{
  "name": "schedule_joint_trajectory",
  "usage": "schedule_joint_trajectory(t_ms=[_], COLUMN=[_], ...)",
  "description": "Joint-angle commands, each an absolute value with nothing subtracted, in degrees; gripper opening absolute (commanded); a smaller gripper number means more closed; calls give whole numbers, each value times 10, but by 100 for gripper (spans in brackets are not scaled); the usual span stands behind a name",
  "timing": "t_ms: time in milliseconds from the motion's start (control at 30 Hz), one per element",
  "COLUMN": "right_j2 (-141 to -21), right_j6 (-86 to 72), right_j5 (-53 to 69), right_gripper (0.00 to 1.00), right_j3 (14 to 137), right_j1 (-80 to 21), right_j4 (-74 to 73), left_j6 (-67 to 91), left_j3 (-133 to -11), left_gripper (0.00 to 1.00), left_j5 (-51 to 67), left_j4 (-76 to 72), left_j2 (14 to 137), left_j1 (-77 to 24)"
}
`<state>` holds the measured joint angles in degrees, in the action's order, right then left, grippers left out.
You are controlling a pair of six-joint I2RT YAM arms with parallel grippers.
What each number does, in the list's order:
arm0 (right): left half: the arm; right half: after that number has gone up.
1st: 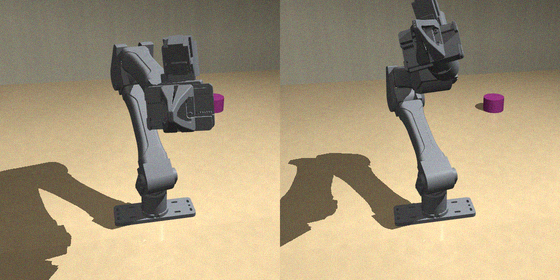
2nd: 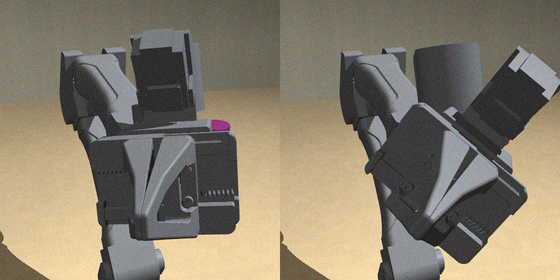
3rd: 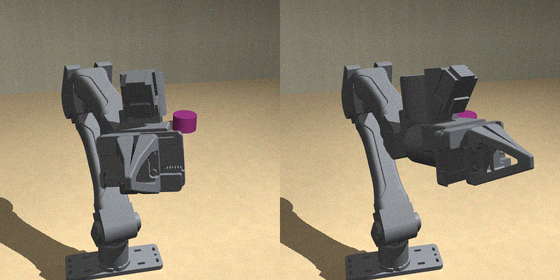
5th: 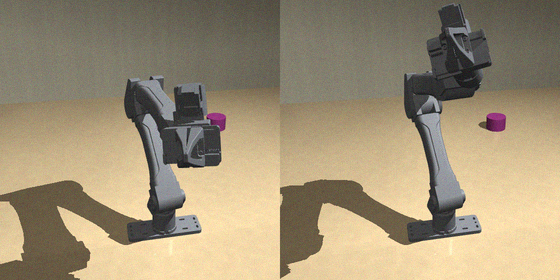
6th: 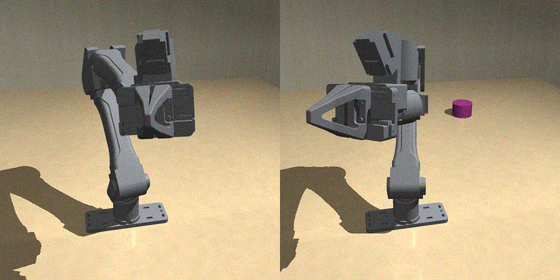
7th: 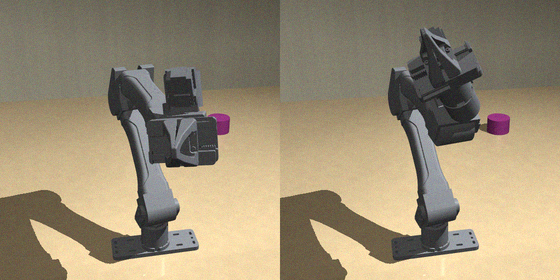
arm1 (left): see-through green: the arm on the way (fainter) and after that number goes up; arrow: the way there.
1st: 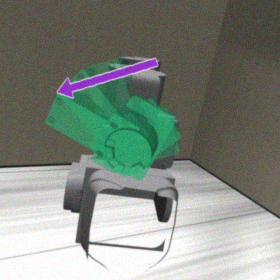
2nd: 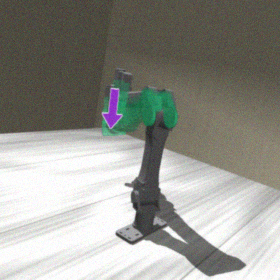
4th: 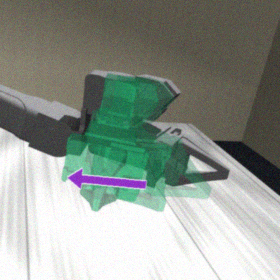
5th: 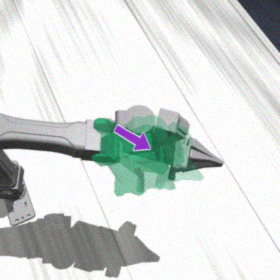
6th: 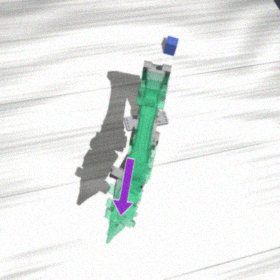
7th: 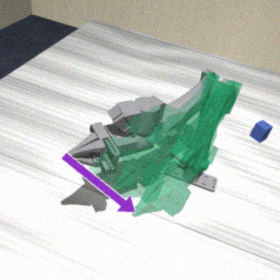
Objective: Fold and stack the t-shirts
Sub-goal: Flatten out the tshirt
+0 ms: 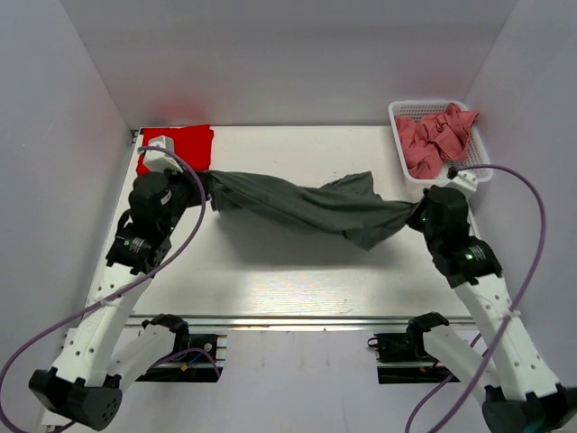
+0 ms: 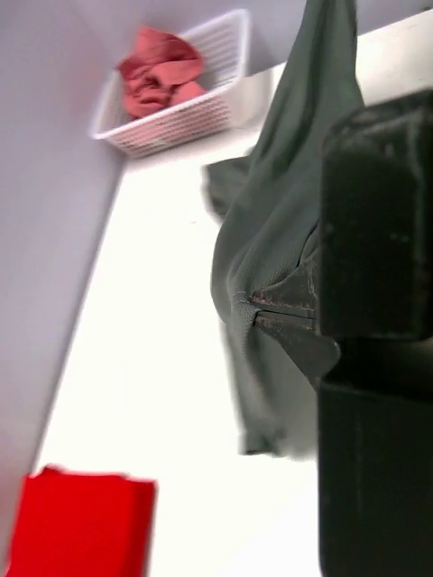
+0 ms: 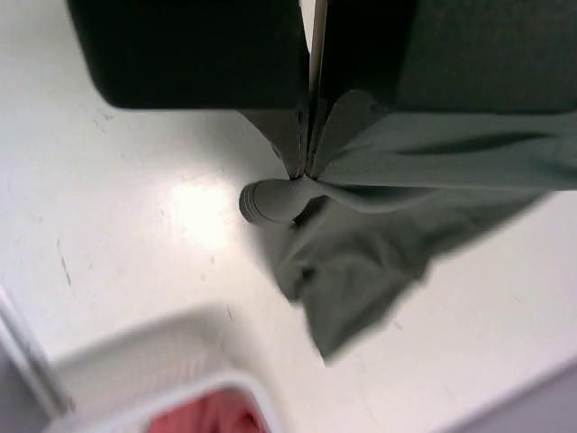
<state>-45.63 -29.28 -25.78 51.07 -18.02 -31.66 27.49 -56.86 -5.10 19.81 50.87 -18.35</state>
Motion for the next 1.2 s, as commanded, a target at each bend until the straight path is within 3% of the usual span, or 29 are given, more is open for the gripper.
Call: schedule_joint_trajectory(t_ms=[0, 600, 933, 1167], right_j2=[-418, -351, -280, -293], right_j6=[-262, -157, -157, -163], right_j5=[-279, -356, -252, -277], right_gripper=[0, 0, 0, 0], right_j3=[561, 804, 816, 753], right_j1=[-178, -180, -180, -182], right_j4=[-282, -211, -215, -174], left_j6=[260, 192, 192, 221], left_j3=[-596, -784, -795, -755], left_gripper=[0, 0, 0, 0], left_j5=[-106, -217, -163, -168], left_j4=[213, 200, 214, 226], left_j2=[504, 405, 345, 348], left_j1=[-185, -174, -174, -174])
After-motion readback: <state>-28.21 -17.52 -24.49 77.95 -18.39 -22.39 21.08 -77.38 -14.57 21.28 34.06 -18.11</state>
